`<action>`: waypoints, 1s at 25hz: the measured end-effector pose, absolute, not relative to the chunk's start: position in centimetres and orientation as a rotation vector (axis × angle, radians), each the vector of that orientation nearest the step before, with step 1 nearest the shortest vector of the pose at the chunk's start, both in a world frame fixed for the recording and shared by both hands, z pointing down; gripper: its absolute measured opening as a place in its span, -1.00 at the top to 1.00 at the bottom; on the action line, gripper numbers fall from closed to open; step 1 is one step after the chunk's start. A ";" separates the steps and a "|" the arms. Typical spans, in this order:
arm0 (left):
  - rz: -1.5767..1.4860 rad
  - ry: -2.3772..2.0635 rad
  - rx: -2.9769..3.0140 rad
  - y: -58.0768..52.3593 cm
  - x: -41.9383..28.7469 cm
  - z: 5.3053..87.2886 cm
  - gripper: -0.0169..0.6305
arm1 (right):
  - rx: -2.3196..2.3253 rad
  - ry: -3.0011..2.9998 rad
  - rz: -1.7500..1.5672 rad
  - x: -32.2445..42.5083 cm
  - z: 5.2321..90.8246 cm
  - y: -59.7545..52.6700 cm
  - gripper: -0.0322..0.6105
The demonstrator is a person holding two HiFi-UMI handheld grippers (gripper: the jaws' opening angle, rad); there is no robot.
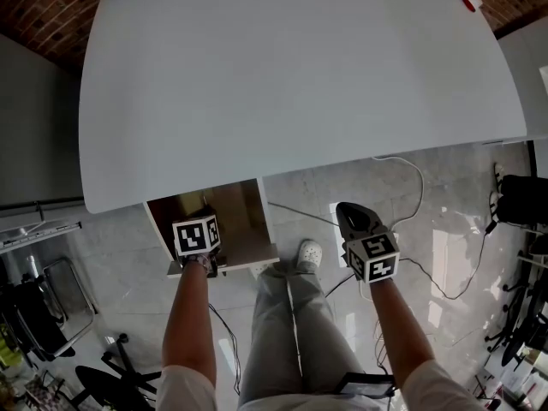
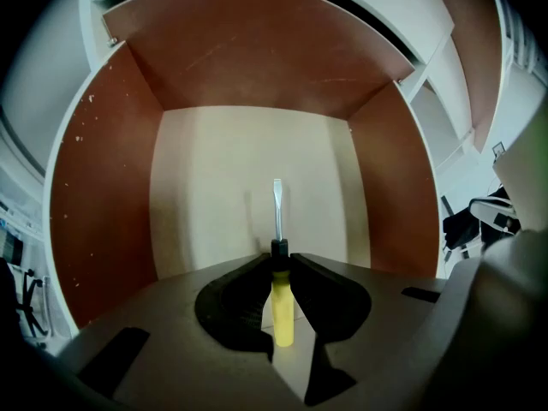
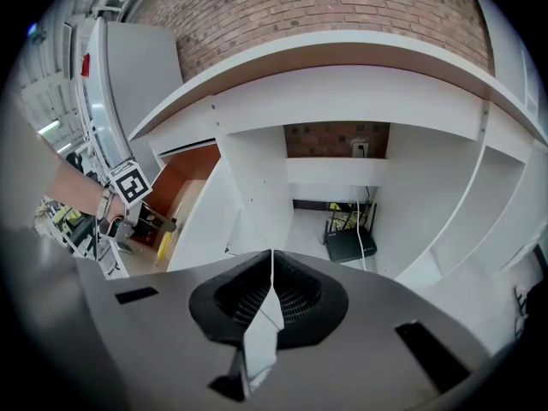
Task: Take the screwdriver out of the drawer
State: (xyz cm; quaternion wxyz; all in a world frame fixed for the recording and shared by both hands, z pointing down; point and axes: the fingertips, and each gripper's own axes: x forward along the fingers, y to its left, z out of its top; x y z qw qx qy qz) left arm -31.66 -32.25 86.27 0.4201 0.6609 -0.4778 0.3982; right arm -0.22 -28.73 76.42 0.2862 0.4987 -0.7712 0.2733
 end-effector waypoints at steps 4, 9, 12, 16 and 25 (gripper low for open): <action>0.993 -1.195 1.669 -31.5 -31.2 84.5 0.70 | 1.341 -2.077 0.718 -0.3 74.1 -28.6 0.84; 0.962 -1.208 1.692 -31.3 -31.0 81.5 0.70 | 1.355 -2.093 0.705 0.0 71.2 -28.6 0.84; 0.940 -1.225 1.707 -31.1 -30.9 79.7 0.71 | 1.360 -2.097 0.694 0.1 69.8 -28.4 0.84; 0.927 -1.246 1.731 -30.4 -30.6 77.5 0.70 | 1.354 -2.104 0.690 -0.1 68.3 -28.0 0.84; 0.878 -1.287 1.776 -29.9 -30.4 71.6 0.70 | 1.374 -2.165 0.655 -0.2 62.3 -28.3 0.84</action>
